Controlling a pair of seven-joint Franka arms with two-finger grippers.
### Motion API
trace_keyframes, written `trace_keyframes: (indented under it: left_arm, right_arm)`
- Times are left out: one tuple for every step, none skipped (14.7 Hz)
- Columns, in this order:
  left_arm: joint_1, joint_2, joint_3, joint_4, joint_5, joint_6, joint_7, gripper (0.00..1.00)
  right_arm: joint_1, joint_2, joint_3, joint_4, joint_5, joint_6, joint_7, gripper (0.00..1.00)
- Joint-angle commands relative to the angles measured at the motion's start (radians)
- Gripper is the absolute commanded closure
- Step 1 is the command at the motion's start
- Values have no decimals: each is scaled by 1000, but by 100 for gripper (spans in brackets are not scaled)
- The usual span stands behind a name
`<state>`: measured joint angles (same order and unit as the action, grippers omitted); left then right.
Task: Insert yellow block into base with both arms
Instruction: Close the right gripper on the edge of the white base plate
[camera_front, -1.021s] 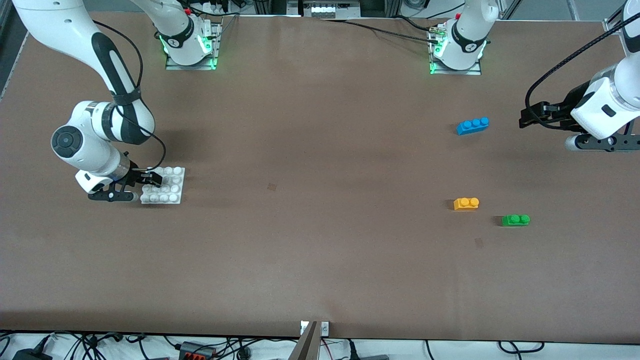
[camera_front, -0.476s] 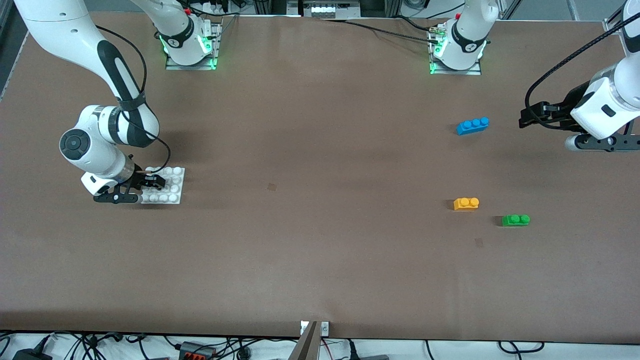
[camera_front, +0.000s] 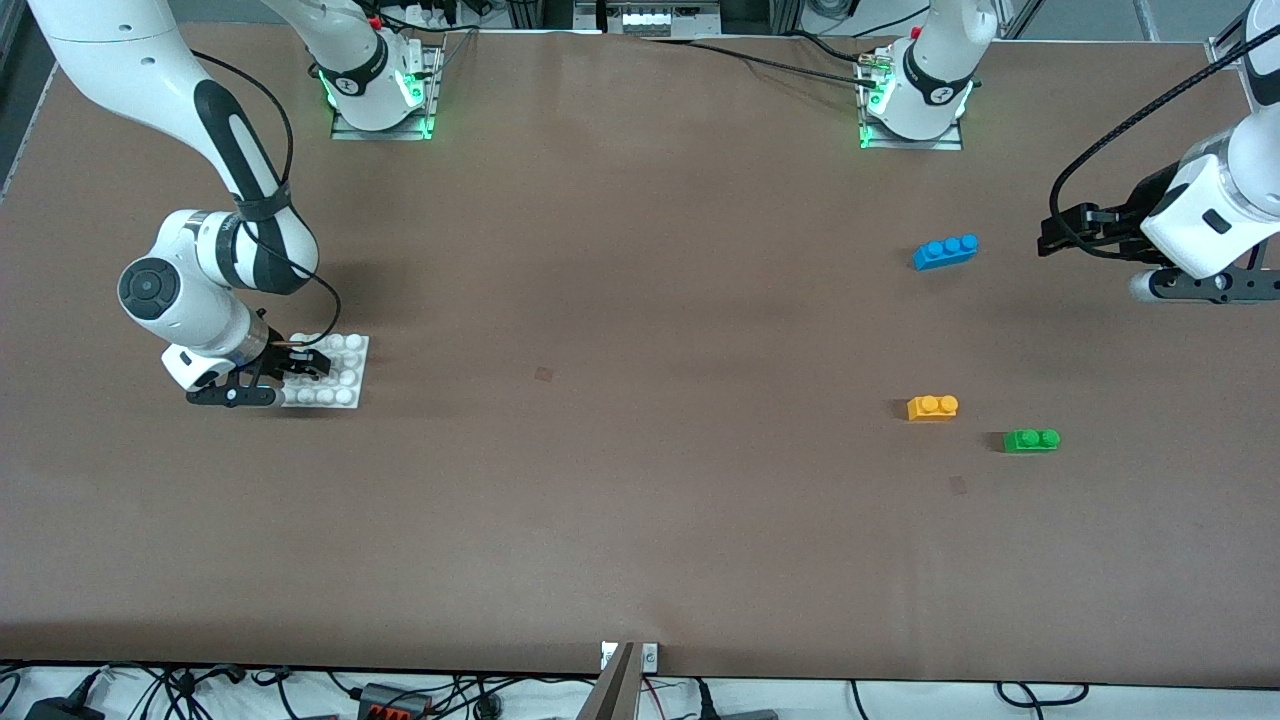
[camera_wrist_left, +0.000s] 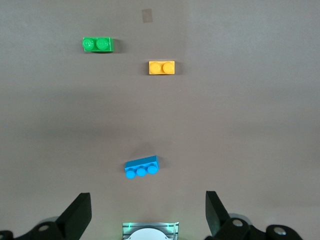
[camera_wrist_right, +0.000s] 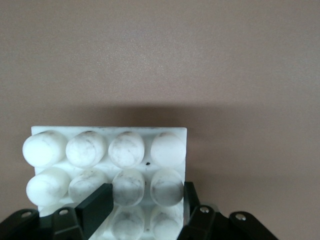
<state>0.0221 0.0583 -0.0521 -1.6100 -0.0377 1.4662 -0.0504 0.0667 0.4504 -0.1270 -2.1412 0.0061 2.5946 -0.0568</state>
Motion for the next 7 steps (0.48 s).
trace_keyframes:
  left_arm:
    - [2, -12, 0, -1, -16, -15, 23, 0]
    - [2, -12, 0, -1, -16, -15, 23, 0]
    - [2, -12, 0, -1, -14, -15, 23, 0]
    - [2, -12, 0, 1, -16, -15, 23, 0]
    - [2, -12, 0, 1, -16, -15, 23, 0]
    - [2, -12, 0, -1, -16, -15, 23, 0]
    - [2, -12, 0, -1, -16, -15, 23, 0]
  right_arm:
    - [1, 24, 6, -8, 9, 15, -28, 38]
    - [8, 24, 9, -8, 9, 13, -28, 38]
    - [16, 25, 24, -8, 11, 12, -23, 38]
    - [19, 27, 44, -8, 12, 12, -14, 38]
    - [19, 37, 65, -8, 15, 12, -12, 38]
    - [19, 40, 87, -6, 17, 12, -6, 38]
    - [19, 47, 108, -5, 17, 12, 12, 38]
